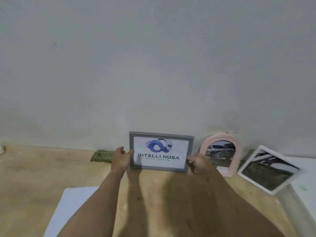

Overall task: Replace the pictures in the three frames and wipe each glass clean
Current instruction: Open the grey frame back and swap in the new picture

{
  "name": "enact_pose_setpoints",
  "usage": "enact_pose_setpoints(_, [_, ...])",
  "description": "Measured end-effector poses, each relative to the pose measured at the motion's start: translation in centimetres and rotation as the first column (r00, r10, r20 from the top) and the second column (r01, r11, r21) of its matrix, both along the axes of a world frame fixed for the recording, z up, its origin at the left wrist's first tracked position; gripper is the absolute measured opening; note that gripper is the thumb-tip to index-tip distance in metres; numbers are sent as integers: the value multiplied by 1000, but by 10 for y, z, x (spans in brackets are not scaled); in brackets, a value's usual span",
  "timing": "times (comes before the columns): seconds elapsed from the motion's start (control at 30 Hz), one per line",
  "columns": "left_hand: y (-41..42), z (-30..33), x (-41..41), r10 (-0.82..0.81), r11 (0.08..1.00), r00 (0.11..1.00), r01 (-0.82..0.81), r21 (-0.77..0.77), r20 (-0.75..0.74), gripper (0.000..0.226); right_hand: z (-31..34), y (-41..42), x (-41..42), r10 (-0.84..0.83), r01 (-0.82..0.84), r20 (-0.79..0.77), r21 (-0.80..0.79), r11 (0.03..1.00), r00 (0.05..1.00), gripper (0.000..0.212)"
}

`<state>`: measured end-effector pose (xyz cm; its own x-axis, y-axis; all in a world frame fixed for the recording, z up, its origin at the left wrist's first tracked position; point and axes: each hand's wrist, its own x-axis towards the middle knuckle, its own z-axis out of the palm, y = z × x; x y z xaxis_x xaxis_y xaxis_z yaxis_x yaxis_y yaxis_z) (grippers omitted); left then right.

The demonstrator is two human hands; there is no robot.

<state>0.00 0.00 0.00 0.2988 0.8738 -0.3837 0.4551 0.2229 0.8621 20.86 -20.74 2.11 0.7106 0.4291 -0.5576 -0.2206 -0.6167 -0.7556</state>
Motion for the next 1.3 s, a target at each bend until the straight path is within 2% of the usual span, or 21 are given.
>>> enact_pose_setpoints(0.07, [23,-13,9,-7,1000,1000,8,21,-21,65,-18,19,12,38,-33,44,-115,993,998,32])
enact_pose_setpoints(0.13, [41,-30,15,-23,1000,999,22,-5,-35,64,-34,32,19,-1,2,1,-154,988,1000,28])
enact_pose_setpoints(0.2, [53,-43,23,-24,999,999,23,-30,-24,58,-47,40,25,-27,29,12,-165,986,1000,34])
enact_pose_setpoints(0.3, [63,-58,31,-66,996,997,67,-66,26,36,-57,49,29,-65,71,50,-140,988,997,45])
enact_pose_setpoints(0.37, [66,-64,32,-121,991,992,123,-53,26,13,-64,51,30,-94,104,84,-120,987,992,40])
enact_pose_setpoints(0.4, [67,-66,32,-134,990,991,135,-47,31,9,-65,51,29,-98,109,105,-100,989,990,35])
enact_pose_setpoints(0.53, [81,-101,19,-172,984,985,173,-43,15,38,-65,29,18,-147,142,163,44,989,976,17])
enact_pose_setpoints(0.57, [79,-98,16,-188,981,982,188,-54,-2,39,-62,20,15,-145,132,148,91,987,978,15])
enact_pose_setpoints(0.67, [55,-67,8,-200,972,980,197,-129,-10,18,-43,-10,4,-117,101,82,179,979,990,17])
enact_pose_setpoints(0.73, [34,-52,5,-220,963,975,211,-169,-41,19,-29,-30,1,-123,110,53,196,974,991,17])
enact_pose_setpoints(0.87, [-30,-17,9,-339,940,912,338,-45,-232,31,-1,-63,2,-219,207,36,210,956,975,12])
enact_pose_setpoints(0.97, [-93,18,33,-469,832,802,542,119,-370,47,21,-74,-3,-202,179,111,185,966,973,15])
enact_pose_setpoints(1.03, [-137,41,52,-559,708,704,680,189,-439,48,35,-77,-11,-172,147,177,148,978,969,13])
enact_pose_setpoints(1.13, [-195,70,76,-577,544,606,785,295,-548,64,52,-77,-21,-70,67,329,19,998,942,19])
enact_pose_setpoints(1.23, [-241,95,79,-493,437,575,813,385,-653,45,66,-80,-32,-105,117,367,-9,993,924,23])
enact_pose_setpoints(1.3, [-256,100,76,-414,402,581,807,432,-701,33,75,-82,-41,-136,144,345,3,990,929,29])
